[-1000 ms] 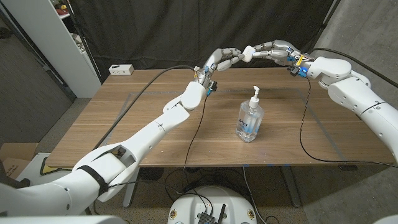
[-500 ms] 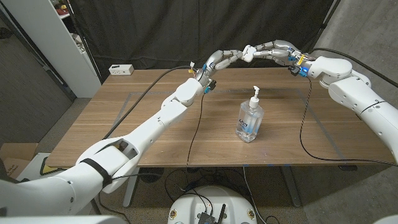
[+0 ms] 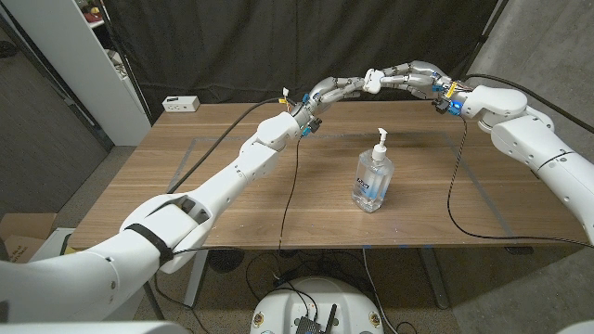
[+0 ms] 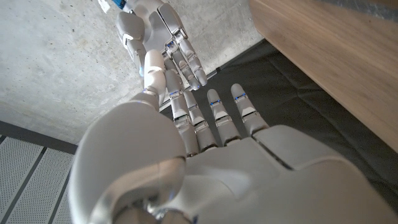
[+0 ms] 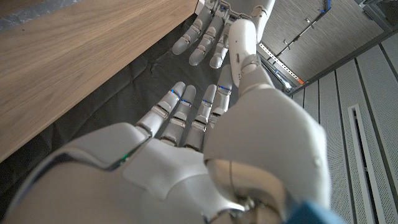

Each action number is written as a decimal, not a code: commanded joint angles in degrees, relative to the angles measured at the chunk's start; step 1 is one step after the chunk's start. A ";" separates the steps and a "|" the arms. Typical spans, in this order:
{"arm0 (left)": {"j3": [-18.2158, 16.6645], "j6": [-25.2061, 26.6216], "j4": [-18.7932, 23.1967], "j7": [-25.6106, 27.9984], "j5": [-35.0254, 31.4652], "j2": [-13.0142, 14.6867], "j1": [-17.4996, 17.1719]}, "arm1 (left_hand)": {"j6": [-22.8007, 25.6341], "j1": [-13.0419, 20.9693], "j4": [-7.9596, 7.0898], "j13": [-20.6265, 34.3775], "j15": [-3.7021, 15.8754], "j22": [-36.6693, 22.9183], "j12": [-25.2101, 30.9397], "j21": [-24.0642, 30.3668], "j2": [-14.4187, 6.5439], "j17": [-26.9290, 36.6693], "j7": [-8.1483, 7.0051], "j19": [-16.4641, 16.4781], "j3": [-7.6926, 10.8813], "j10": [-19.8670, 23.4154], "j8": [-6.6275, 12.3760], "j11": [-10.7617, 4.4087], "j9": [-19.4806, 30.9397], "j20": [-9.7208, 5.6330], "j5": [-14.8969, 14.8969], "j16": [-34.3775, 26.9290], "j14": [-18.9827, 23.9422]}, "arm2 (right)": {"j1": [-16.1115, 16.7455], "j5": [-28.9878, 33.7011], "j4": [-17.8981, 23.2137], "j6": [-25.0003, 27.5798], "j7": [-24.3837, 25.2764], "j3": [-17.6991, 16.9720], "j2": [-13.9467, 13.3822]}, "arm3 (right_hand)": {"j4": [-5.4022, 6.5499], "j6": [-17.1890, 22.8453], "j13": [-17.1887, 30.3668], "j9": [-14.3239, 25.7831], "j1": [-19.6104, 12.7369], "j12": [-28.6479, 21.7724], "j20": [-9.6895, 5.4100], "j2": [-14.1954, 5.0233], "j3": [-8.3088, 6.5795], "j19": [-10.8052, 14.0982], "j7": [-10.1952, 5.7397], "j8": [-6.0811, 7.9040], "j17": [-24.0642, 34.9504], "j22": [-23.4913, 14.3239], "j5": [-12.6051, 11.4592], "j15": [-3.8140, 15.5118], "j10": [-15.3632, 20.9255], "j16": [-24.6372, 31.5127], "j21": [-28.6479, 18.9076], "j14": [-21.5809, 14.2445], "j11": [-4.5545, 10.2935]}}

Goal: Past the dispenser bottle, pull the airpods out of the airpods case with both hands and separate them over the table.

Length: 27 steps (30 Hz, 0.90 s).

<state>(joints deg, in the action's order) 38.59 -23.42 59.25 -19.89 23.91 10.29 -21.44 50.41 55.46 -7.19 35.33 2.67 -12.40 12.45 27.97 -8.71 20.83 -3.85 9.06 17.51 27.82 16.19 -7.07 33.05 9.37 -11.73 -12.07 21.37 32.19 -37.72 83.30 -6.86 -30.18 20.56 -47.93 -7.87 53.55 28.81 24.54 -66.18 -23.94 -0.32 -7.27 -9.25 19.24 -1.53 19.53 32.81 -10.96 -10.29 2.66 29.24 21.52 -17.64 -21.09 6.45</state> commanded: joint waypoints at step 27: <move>-4.30 -2.97 -18.77 -18.85 11.32 -7.70 4.34 | -0.38 0.03 -0.53 -0.55 2.67 -0.04 0.02 0.39 -1.72 -0.21 -1.56 -0.77 2.16 -1.10 -2.03 -0.08 -1.45 -0.01 0.45 0.00 -0.89 | -3.09 -10.53 -9.33 2.86 -12.43 -1.21 4.45 | 0.17 0.79 0.45 10.91 0.00 0.14 0.23 -0.89 -0.11 -0.39 -0.70 0.13 0.24 -0.15 -0.29 7.00 0.03 0.06 -0.20 0.25 -0.36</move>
<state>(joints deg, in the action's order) 35.04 -26.30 44.62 -36.52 34.35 4.14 -18.03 48.75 55.37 -8.29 34.76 2.66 -12.24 12.45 27.97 -9.68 20.46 -4.29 8.49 18.62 26.91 14.35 -7.35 31.53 9.30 -10.97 -12.08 20.76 30.61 -43.78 77.64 -5.80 -37.25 19.81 -45.34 -7.80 53.54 29.09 24.54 -66.28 -23.94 -0.01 -7.63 -9.14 18.94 -1.53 19.40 32.80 -10.96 -10.43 2.66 29.24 21.52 -17.64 -21.10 6.45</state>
